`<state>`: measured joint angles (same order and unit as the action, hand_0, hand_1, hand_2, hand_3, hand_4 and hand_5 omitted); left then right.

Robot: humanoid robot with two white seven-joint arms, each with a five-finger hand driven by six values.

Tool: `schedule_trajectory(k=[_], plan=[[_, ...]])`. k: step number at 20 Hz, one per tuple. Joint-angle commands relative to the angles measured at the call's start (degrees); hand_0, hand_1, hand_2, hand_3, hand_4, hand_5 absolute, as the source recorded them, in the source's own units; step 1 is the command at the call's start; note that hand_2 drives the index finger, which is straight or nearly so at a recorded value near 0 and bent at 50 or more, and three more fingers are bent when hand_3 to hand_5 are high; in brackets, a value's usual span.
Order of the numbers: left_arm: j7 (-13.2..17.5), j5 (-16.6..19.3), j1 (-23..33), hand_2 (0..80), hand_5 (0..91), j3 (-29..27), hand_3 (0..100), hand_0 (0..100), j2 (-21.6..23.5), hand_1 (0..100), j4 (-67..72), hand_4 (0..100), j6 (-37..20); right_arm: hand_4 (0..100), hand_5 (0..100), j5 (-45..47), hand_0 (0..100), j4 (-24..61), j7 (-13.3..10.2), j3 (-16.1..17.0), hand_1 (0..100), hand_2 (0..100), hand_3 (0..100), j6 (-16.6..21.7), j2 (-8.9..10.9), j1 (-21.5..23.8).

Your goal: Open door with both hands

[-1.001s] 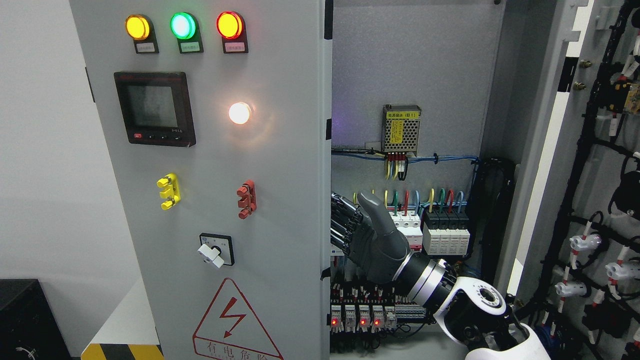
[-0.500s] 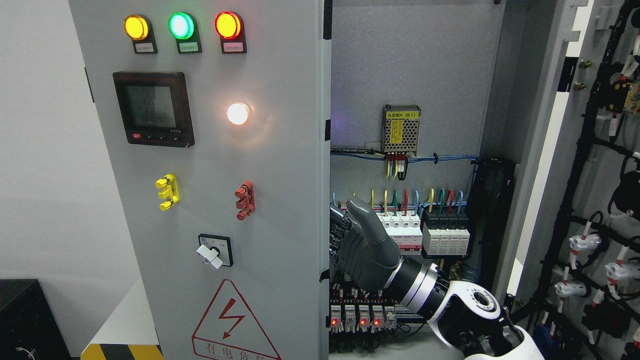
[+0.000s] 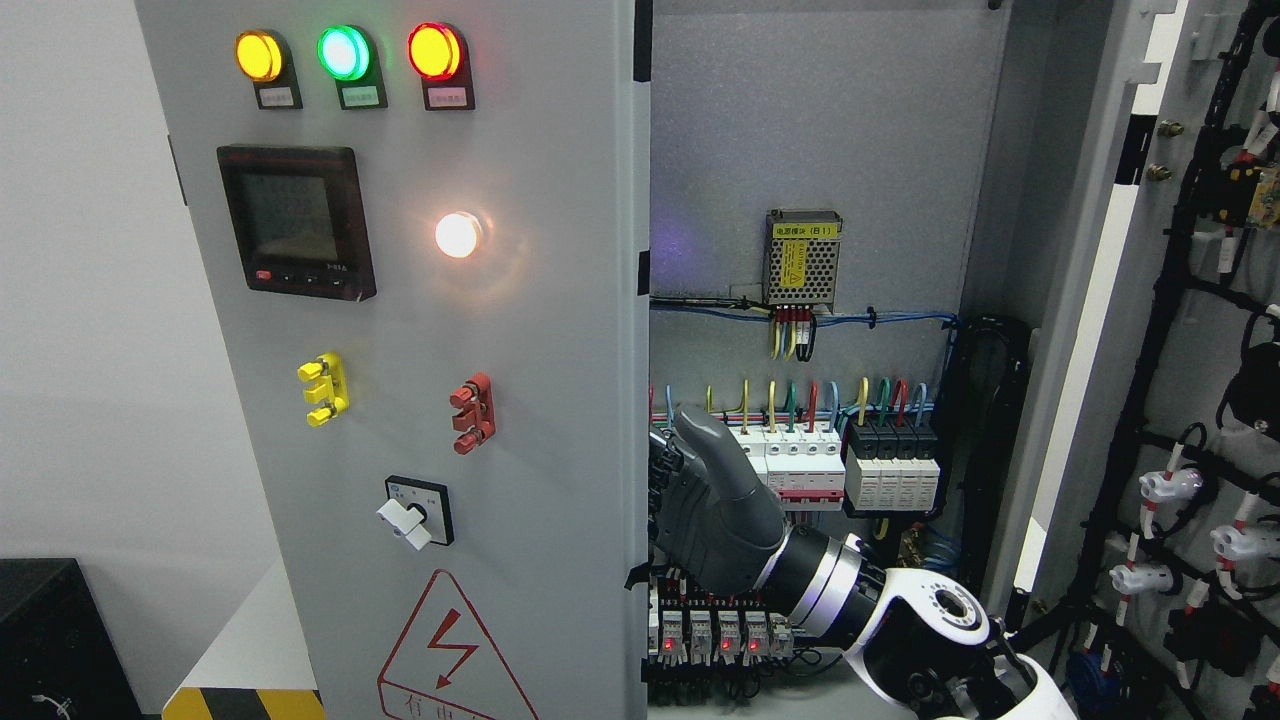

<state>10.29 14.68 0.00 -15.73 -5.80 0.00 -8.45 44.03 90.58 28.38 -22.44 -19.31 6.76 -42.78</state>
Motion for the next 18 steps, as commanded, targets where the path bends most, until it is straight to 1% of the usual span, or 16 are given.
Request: schedule_trajectory(k=[1, 2, 3, 5, 7, 10, 12, 14, 18], plan=[[0.00, -0.09, 0.53, 0.0, 0.0, 0.00, 0, 12, 0.00, 56, -1.23, 0, 0.10, 0, 0, 0.35, 7, 2.58, 0.70, -2.43, 14, 0, 0, 0.06, 0.36, 0.07], [0.00, -0.09, 0.53, 0.0, 0.0, 0.00, 0, 12, 0.00, 56, -1.23, 0, 0.01, 0, 0, 0.87, 7, 3.02, 2.01, -2.70, 14, 0, 0, 0.06, 0.45, 0.07], [0.00, -0.09, 0.53, 0.0, 0.0, 0.00, 0, 12, 0.00, 56, -1.23, 0, 0.01, 0, 0, 2.18, 7, 3.46, 2.55, -2.96, 14, 0, 0, 0.06, 0.71, 0.07], [0.00, -0.01, 0.53, 0.0, 0.0, 0.00, 0, 12, 0.00, 56, -1.23, 0, 0.10, 0, 0, 3.77, 7, 3.82, 2.55, -2.96, 14, 0, 0, -0.03, 0.88, 0.07], [0.00, -0.01, 0.53, 0.0, 0.0, 0.00, 0, 12, 0.00, 56, -1.23, 0, 0.10, 0, 0, 3.87, 7, 3.90, 2.81, -3.05, 14, 0, 0, -0.03, 1.32, 0.33], [0.00, -0.01, 0.53, 0.0, 0.0, 0.00, 0, 12, 0.00, 56, -1.23, 0, 0.01, 0, 0, 3.87, 7, 4.43, 2.99, -3.57, 14, 0, 0, -0.12, 1.41, 0.68], [0.00, -0.01, 0.53, 0.0, 0.0, 0.00, 0, 12, 0.00, 56, -1.23, 0, 0.01, 0, 0, 3.87, 7, 5.31, 3.87, -4.28, 14, 0, 0, -1.34, 1.41, 1.03], [0.00, -0.09, 0.53, 0.0, 0.0, 0.00, 0, 12, 0.00, 56, -1.23, 0, 0.01, 0, 0, 3.87, 7, 5.84, 4.13, -4.37, 14, 0, 0, -2.49, 1.33, 1.30], [0.00, -0.01, 0.53, 0.0, 0.0, 0.00, 0, 12, 0.00, 56, -1.23, 0, 0.01, 0, 0, 3.87, 7, 6.71, 4.22, -6.91, 14, 0, 0, -2.49, 1.41, 1.65]])
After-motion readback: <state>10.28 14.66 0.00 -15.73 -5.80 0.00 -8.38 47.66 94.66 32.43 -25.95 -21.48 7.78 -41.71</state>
